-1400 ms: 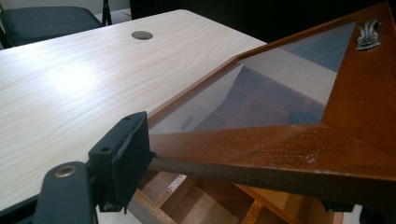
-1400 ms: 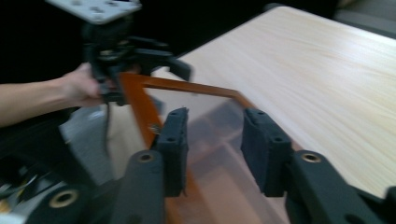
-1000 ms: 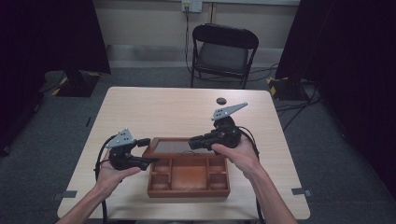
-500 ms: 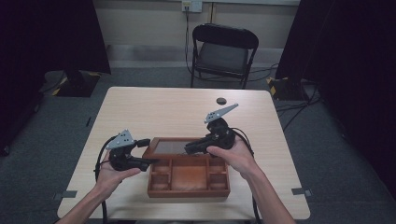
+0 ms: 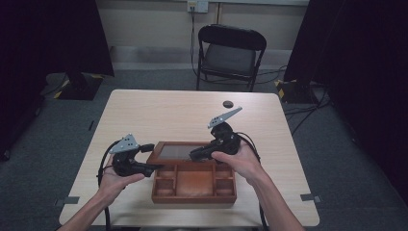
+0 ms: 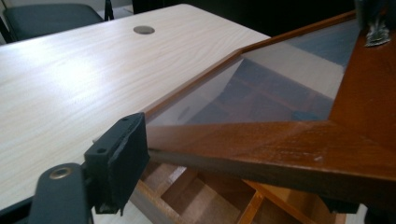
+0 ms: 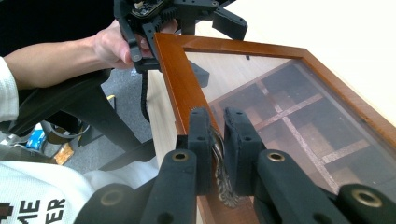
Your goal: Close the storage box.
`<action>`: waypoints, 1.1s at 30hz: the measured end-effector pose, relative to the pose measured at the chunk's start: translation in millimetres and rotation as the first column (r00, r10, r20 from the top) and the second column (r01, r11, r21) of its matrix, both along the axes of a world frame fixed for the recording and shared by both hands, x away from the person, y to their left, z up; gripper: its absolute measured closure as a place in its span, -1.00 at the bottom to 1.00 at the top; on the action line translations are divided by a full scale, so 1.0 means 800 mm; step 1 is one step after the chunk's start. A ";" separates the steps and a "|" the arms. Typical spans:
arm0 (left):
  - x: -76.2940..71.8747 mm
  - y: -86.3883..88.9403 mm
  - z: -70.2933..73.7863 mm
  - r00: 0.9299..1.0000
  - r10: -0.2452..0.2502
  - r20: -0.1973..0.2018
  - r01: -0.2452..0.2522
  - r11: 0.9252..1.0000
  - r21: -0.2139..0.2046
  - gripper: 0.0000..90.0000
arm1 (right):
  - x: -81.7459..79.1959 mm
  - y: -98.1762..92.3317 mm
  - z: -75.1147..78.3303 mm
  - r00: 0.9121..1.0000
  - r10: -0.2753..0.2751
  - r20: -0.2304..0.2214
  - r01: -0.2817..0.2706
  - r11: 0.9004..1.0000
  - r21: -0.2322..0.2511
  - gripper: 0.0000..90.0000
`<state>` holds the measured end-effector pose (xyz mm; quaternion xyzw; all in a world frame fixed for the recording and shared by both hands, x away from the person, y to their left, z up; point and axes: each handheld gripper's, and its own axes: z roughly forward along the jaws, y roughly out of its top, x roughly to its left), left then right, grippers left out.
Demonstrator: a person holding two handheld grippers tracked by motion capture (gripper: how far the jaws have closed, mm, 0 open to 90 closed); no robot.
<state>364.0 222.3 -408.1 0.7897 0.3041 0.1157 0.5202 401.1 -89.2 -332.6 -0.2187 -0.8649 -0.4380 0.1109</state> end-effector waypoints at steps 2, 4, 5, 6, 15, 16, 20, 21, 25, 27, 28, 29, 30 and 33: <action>0.002 0.002 -0.002 1.000 -0.003 -0.013 0.003 1.000 0.003 -0.49 | 0.000 0.001 0.000 1.000 0.007 0.007 -0.007 1.000 -0.005 0.82; 0.004 0.006 -0.004 1.000 -0.003 -0.022 0.004 1.000 0.012 -0.48 | -0.001 0.001 0.000 1.000 0.006 0.010 -0.006 1.000 -0.004 0.83; 0.005 0.007 -0.005 1.000 -0.005 -0.029 0.005 1.000 0.002 -0.48 | -0.001 0.000 0.000 1.000 0.005 0.013 -0.005 1.000 -0.001 0.82; 0.007 0.009 -0.006 0.999 -0.016 -0.040 0.017 1.000 0.014 -0.48 | -0.001 0.000 0.001 1.000 0.003 0.016 -0.003 1.000 0.002 0.82; 0.022 0.032 -0.008 0.998 0.006 -0.065 -0.003 0.999 0.052 -0.42 | -0.002 0.000 0.001 1.000 0.004 0.023 -0.004 1.000 -0.001 0.83; 0.023 0.036 -0.008 0.997 0.021 -0.070 -0.017 0.999 0.048 -0.45 | -0.002 0.000 0.001 1.000 0.002 0.025 -0.002 1.000 -0.001 0.82; 0.027 0.045 -0.010 0.996 0.039 -0.082 -0.035 0.998 0.054 -0.41 | -0.003 0.000 0.001 1.000 -0.001 0.030 0.001 1.000 -0.002 0.82; 0.027 0.046 -0.010 0.995 0.040 -0.088 -0.036 0.998 0.048 -0.41 | -0.003 -0.001 0.001 0.999 0.001 0.032 -0.001 1.000 -0.002 0.82; 0.029 0.052 -0.009 0.994 0.036 -0.103 -0.030 0.998 0.054 -0.42 | -0.004 -0.001 0.000 0.999 0.000 0.034 0.000 1.000 -0.001 0.82; 0.029 0.055 -0.010 0.991 0.041 -0.129 -0.035 0.998 0.048 -0.40 | -0.005 -0.001 0.000 0.999 0.003 0.036 -0.003 1.000 -0.005 0.83; 0.029 0.056 -0.010 0.991 0.053 -0.123 -0.047 0.998 0.050 -0.40 | -0.005 0.000 -0.001 0.999 0.005 0.035 -0.005 1.000 -0.007 0.83; 0.030 0.058 -0.010 0.991 0.058 -0.123 -0.052 0.997 0.051 -0.40 | -0.005 0.000 -0.002 0.999 0.007 0.034 -0.007 1.000 -0.005 0.83; 0.031 0.059 -0.010 0.990 0.067 -0.121 -0.061 0.997 0.054 -0.40 | -0.005 0.000 -0.002 0.999 0.009 0.031 -0.009 1.000 -0.005 0.83; 0.033 0.061 -0.011 0.990 0.085 -0.116 -0.079 0.996 0.052 -0.40 | -0.007 0.000 -0.002 0.999 0.011 0.034 -0.011 1.000 -0.012 0.83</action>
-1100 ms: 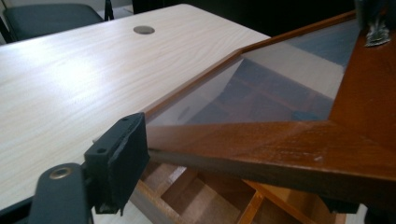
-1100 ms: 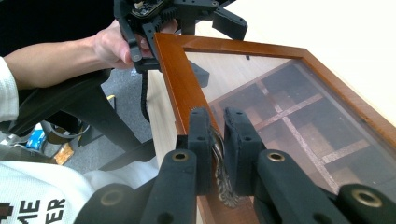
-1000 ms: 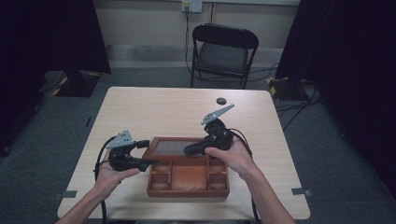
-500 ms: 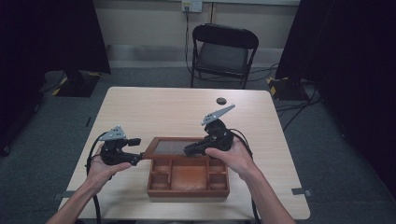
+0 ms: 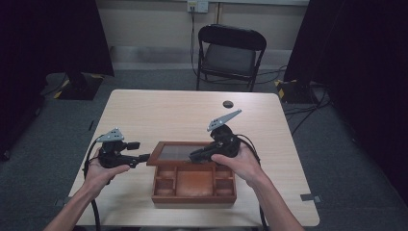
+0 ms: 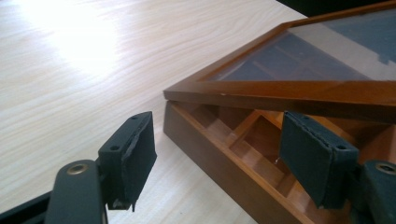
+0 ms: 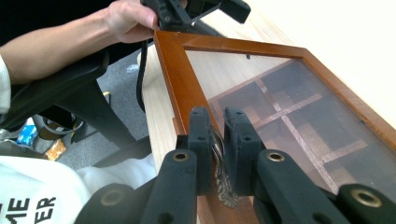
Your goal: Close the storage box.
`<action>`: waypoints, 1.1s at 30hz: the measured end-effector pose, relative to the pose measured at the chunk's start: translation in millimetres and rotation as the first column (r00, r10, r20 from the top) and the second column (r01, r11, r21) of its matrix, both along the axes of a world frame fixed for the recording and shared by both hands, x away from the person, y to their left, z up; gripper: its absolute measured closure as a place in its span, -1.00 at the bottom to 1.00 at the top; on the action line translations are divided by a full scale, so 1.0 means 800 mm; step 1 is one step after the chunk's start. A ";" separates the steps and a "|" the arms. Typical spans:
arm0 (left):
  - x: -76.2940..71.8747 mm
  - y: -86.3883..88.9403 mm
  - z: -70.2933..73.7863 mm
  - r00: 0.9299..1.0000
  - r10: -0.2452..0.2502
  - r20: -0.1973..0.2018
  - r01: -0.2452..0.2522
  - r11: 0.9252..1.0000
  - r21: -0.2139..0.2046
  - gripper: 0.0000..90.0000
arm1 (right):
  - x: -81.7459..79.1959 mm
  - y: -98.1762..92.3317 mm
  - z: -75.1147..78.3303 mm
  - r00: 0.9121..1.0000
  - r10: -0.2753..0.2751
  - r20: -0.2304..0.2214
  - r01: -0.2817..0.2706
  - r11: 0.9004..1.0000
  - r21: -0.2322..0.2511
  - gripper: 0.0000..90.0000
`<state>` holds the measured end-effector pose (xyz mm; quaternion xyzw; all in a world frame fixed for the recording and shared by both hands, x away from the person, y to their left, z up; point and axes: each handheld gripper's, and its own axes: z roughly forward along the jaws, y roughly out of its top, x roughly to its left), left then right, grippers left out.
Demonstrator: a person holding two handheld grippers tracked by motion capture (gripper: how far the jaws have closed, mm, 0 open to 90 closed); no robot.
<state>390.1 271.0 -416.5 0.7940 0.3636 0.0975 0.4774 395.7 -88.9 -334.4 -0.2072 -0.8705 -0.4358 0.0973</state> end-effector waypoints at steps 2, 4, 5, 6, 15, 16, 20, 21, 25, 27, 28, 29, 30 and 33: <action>0.000 0.001 0.000 1.000 0.014 0.007 -0.014 1.000 0.005 -0.40 | -0.002 0.000 -0.002 1.000 0.003 0.003 -0.003 1.000 -0.002 0.83; 0.001 0.003 0.000 1.000 0.018 0.004 -0.018 1.000 -0.006 -0.40 | -0.003 -0.001 -0.004 1.000 0.003 0.004 -0.003 1.000 -0.002 0.83; 0.001 0.003 0.000 1.000 0.020 0.005 -0.020 1.000 -0.007 -0.41 | -0.004 -0.001 -0.005 1.000 0.002 0.003 -0.002 1.000 0.000 0.83; 0.001 0.004 0.000 1.000 0.026 0.005 -0.026 1.000 -0.003 -0.41 | -0.005 -0.002 -0.007 1.000 0.004 -0.002 -0.004 1.000 -0.002 0.83; 0.002 0.006 0.002 0.998 0.054 0.014 -0.054 0.998 -0.012 -0.41 | -0.016 -0.002 -0.022 1.000 0.019 -0.003 -0.019 1.000 -0.020 0.82; 0.002 0.006 0.002 0.998 0.054 0.014 -0.054 0.998 -0.012 -0.41 | -0.016 -0.002 -0.022 1.000 0.019 -0.003 -0.019 1.000 -0.020 0.82; 0.002 0.006 0.002 0.998 0.057 0.018 -0.056 0.998 -0.016 -0.40 | -0.021 -0.001 -0.027 1.000 0.020 -0.004 -0.021 0.999 -0.028 0.82; 0.003 0.006 0.001 0.998 0.056 0.015 -0.056 0.998 -0.019 -0.40 | -0.021 -0.001 -0.030 1.000 0.027 -0.005 -0.027 0.999 -0.028 0.82; 0.003 0.007 0.000 0.998 0.059 0.012 -0.059 0.998 -0.023 -0.40 | -0.026 0.000 -0.036 1.000 0.030 -0.006 -0.030 0.999 -0.043 0.82; 0.003 0.007 0.001 0.998 0.063 0.012 -0.063 0.998 -0.023 -0.40 | -0.030 0.000 -0.041 1.000 0.022 -0.007 -0.022 0.999 -0.044 0.82; 0.003 0.008 0.001 0.998 0.063 0.013 -0.063 0.998 -0.019 -0.40 | -0.030 0.000 -0.041 1.000 0.022 -0.007 -0.022 0.999 -0.044 0.82; 0.003 0.007 0.001 0.998 0.064 0.012 -0.063 0.998 -0.020 -0.40 | -0.031 0.001 -0.044 1.000 0.022 -0.005 -0.022 0.999 -0.049 0.82; 0.004 0.007 0.000 0.998 0.064 0.014 -0.064 0.998 -0.017 -0.40 | -0.033 0.002 -0.047 1.000 0.023 -0.005 -0.023 0.998 -0.052 0.82; 0.005 0.006 -0.001 0.998 0.065 0.009 -0.065 0.998 -0.016 -0.39 | -0.038 0.008 -0.064 0.999 0.033 -0.022 -0.034 0.997 -0.072 0.83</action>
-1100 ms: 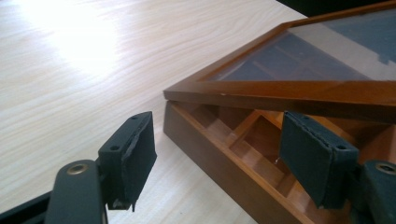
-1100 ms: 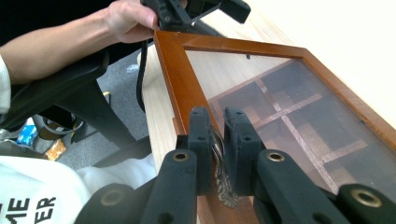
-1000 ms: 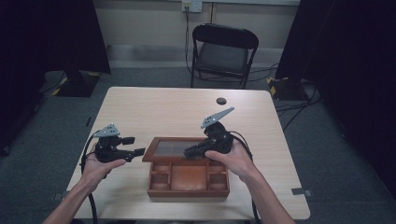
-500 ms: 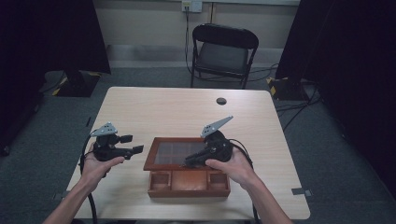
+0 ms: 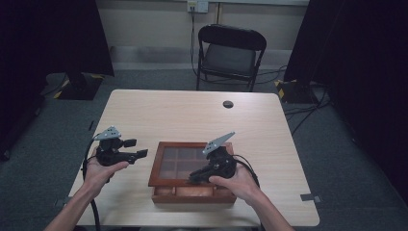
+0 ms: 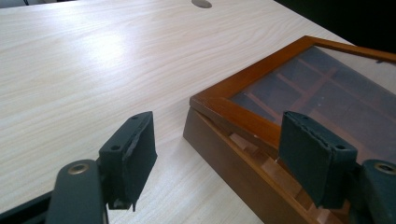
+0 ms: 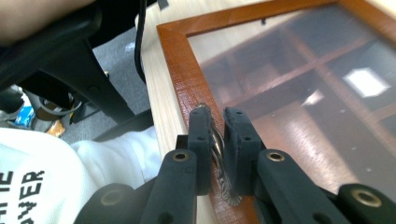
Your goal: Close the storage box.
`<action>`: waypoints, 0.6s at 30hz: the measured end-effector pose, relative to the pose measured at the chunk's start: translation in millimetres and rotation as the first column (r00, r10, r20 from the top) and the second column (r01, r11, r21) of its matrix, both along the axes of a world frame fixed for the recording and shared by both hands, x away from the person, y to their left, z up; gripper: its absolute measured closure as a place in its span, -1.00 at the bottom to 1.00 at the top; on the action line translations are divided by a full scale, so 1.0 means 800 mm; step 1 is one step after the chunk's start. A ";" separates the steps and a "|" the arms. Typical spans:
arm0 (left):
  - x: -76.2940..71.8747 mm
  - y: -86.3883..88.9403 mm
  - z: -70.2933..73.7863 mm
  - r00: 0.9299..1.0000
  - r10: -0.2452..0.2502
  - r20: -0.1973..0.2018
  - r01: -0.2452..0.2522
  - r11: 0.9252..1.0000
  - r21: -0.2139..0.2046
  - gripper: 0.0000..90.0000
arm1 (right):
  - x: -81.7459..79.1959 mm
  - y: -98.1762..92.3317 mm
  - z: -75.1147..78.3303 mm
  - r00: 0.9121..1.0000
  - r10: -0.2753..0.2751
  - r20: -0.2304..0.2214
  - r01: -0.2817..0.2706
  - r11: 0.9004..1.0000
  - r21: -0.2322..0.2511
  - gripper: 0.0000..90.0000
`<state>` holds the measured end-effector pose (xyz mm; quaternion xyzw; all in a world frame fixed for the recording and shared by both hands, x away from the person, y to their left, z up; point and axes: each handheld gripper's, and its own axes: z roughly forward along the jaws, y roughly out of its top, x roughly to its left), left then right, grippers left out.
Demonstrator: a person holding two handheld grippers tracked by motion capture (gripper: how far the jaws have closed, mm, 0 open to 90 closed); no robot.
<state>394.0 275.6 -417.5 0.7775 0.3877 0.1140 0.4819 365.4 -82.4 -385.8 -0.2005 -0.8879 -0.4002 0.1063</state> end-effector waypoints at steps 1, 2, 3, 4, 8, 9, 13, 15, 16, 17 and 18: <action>0.000 0.000 0.000 1.000 0.000 0.000 0.000 1.000 0.000 -0.39 | 0.000 0.000 0.000 1.000 0.000 0.000 0.000 1.000 0.000 0.83; 0.000 0.000 0.000 1.000 0.001 0.001 -0.001 1.000 0.001 -0.39 | 0.000 0.002 -0.005 1.000 0.001 -0.003 -0.001 1.000 -0.004 0.83; 0.000 -0.001 0.000 1.000 -0.001 0.000 0.001 1.000 0.002 -0.39 | -0.001 0.004 -0.010 1.000 -0.001 -0.011 0.001 1.000 -0.015 0.83; 0.000 -0.001 0.000 1.000 -0.003 -0.001 0.003 1.000 0.002 -0.39 | 0.000 0.007 -0.014 1.000 0.005 -0.011 -0.005 1.000 -0.026 0.83; -0.001 -0.001 -0.001 1.000 -0.005 0.002 0.005 1.000 0.008 -0.39 | 0.000 0.012 -0.029 1.000 0.002 -0.019 -0.003 0.999 -0.040 0.84; -0.001 -0.001 -0.001 1.000 -0.005 0.001 0.005 1.000 0.008 -0.39 | -0.001 0.013 -0.033 1.000 0.004 -0.019 -0.005 0.999 -0.041 0.84; -0.001 0.001 -0.002 1.000 0.000 -0.003 0.000 1.000 0.009 -0.39 | -0.002 0.016 -0.045 1.000 0.014 -0.023 -0.015 0.998 -0.055 0.84; 0.000 0.000 -0.003 1.000 -0.003 -0.003 0.003 1.000 0.010 -0.39 | -0.003 0.018 -0.051 1.000 0.007 -0.023 -0.008 0.997 -0.072 0.84; 0.000 -0.001 -0.003 1.000 0.001 -0.008 -0.001 1.000 0.009 -0.39 | -0.004 0.018 -0.054 1.000 0.003 -0.022 -0.004 0.998 -0.067 0.84; 0.000 -0.001 -0.003 1.000 0.001 -0.008 -0.001 1.000 0.012 -0.39 | -0.004 0.018 -0.054 1.000 0.003 -0.022 -0.004 0.998 -0.067 0.84; 0.000 -0.001 -0.004 1.000 0.002 -0.009 -0.002 1.000 0.013 -0.39 | -0.004 0.017 -0.054 1.000 0.006 -0.012 -0.007 0.998 -0.061 0.84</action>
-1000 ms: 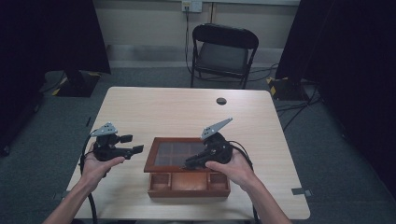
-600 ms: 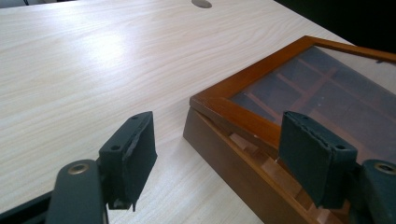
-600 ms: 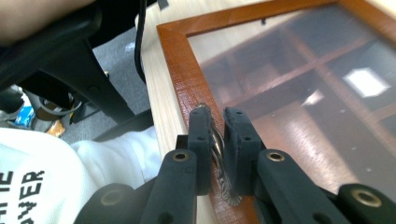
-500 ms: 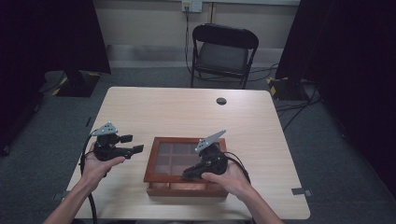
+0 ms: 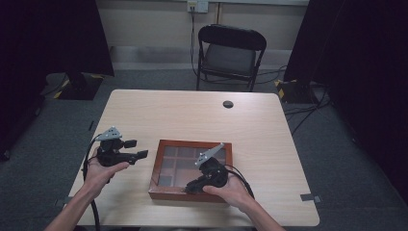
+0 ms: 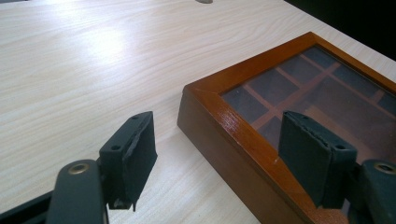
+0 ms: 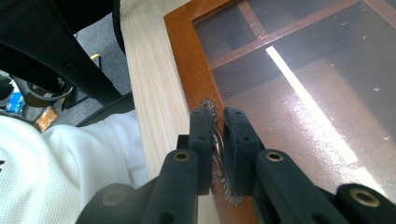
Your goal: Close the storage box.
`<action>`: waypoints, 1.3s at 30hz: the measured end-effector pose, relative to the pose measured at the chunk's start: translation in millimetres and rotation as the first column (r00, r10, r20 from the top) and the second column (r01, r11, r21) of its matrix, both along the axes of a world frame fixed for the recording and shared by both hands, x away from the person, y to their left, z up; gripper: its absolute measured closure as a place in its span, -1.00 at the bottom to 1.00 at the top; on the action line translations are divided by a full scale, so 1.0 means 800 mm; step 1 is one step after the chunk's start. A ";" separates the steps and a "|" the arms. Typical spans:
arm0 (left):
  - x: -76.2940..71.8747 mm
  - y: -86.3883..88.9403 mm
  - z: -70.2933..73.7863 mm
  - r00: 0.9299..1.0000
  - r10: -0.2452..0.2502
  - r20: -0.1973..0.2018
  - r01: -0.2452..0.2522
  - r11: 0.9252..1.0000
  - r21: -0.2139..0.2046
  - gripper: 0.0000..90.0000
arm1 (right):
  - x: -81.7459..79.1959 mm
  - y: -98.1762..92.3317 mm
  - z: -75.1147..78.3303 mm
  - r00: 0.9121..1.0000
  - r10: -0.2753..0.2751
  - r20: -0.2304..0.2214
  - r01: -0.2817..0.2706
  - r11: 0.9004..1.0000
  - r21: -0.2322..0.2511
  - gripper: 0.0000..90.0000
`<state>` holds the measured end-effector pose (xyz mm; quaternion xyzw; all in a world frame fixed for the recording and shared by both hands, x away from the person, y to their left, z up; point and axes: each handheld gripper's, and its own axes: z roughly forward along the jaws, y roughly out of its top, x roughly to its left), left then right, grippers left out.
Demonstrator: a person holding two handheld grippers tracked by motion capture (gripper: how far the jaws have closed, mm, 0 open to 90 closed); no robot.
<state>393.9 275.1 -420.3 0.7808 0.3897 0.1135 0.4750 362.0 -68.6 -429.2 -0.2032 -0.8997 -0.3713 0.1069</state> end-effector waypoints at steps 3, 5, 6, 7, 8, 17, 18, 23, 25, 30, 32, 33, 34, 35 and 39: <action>0.002 0.001 -0.002 1.000 0.007 0.000 -0.007 1.000 0.011 -0.39 | -0.001 -0.002 0.000 1.000 -0.020 0.011 0.020 1.000 0.006 0.60; 0.004 0.003 -0.005 1.000 0.013 -0.011 -0.012 1.000 0.023 -0.40 | 0.000 -0.006 0.002 0.999 -0.043 0.020 0.043 0.999 0.007 0.29; 0.005 0.003 -0.007 1.000 0.016 -0.017 -0.016 1.000 0.021 -0.43 | 0.005 -0.015 0.006 0.994 -0.104 0.028 0.103 0.994 0.020 0.11; 0.007 0.004 -0.009 1.000 0.018 -0.024 -0.018 0.999 0.027 -0.43 | 0.005 -0.015 0.006 0.994 -0.104 0.028 0.103 0.994 0.020 0.11; 0.007 0.005 -0.010 0.999 0.017 -0.031 -0.016 0.999 0.030 -0.44 | 0.007 -0.022 0.008 0.990 -0.138 0.034 0.138 0.990 0.010 0.03; 0.020 0.012 -0.026 0.994 0.082 -0.079 -0.073 0.992 0.107 -0.55 | 0.032 -0.144 0.024 0.851 -0.510 0.126 0.507 0.860 0.059 -0.65; 0.020 0.012 -0.026 0.994 0.082 -0.079 -0.073 0.992 0.107 -0.55 | 0.037 -0.158 0.022 0.824 -0.553 0.126 0.552 0.833 0.044 -0.71; 0.027 0.010 -0.045 0.983 0.126 -0.131 -0.099 0.975 0.197 -0.55 | 0.051 -0.210 -0.007 0.702 -0.697 0.148 0.706 0.708 -0.013 -0.62; 0.031 0.006 -0.053 0.979 0.153 -0.137 -0.115 0.961 0.253 -0.55 | 0.056 -0.226 -0.025 0.644 -0.755 0.121 0.764 0.641 -0.065 -0.64; 0.033 0.006 -0.068 0.974 0.184 -0.132 -0.137 0.944 0.300 -0.60 | 0.059 -0.237 -0.051 0.577 -0.780 0.240 0.816 0.564 -0.129 -0.66; 0.033 0.005 -0.074 0.976 0.186 -0.113 -0.140 0.935 0.327 -0.60 | 0.062 -0.236 -0.063 0.578 -0.768 0.277 0.816 0.554 -0.166 -0.67; 0.033 0.004 -0.078 0.973 0.203 -0.112 -0.155 0.929 0.336 -0.60 | 0.062 -0.236 -0.063 0.578 -0.768 0.277 0.816 0.554 -0.166 -0.67; 0.033 0.002 -0.082 0.970 0.216 -0.113 -0.165 0.923 0.348 -0.62 | 0.062 -0.235 -0.067 0.569 -0.770 0.290 0.822 0.546 -0.165 -0.67; 0.033 0.000 -0.088 0.971 0.219 -0.096 -0.174 0.923 0.344 -0.63 | 0.063 -0.232 -0.072 0.558 -0.768 0.315 0.829 0.534 -0.167 -0.76; 0.037 0.005 -0.097 0.978 0.199 -0.061 -0.169 0.931 0.322 -0.90 | 0.061 -0.228 -0.080 0.554 -0.761 0.337 0.827 0.549 -0.121 -0.91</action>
